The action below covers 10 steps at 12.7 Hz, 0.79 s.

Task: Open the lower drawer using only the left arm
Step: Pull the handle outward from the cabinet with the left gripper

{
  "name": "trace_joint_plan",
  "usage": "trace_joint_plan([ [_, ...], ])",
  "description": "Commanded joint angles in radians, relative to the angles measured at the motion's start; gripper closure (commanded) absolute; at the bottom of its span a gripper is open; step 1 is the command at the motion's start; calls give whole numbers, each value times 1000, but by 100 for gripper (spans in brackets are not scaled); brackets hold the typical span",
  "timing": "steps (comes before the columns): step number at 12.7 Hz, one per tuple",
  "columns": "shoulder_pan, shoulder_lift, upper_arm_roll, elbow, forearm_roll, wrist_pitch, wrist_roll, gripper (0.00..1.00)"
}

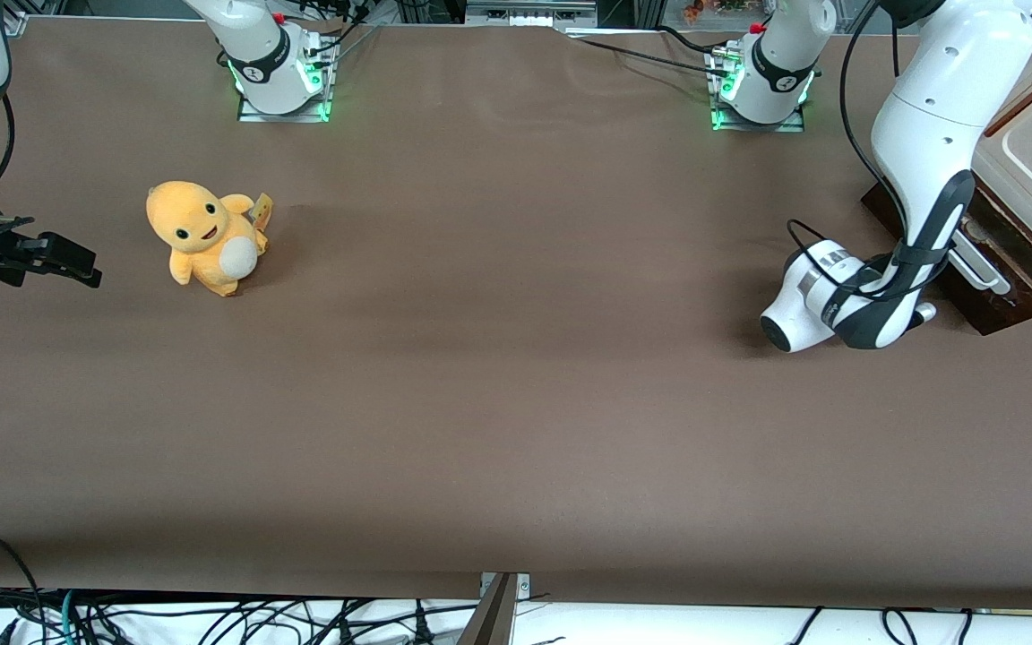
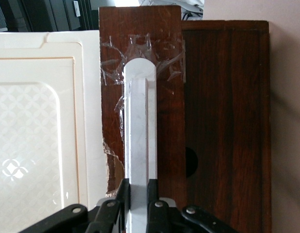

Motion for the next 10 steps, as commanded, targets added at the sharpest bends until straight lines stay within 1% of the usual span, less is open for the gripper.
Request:
trace_joint_plan([
  [1,-33,-5,2,33,-11,-38,29,96],
  [2,-36,-5,2,33,-13,-38,28,96],
  [5,-56,7,2,47,-68,-38,20,96],
  [10,-67,24,2,71,-90,-36,12,96],
])
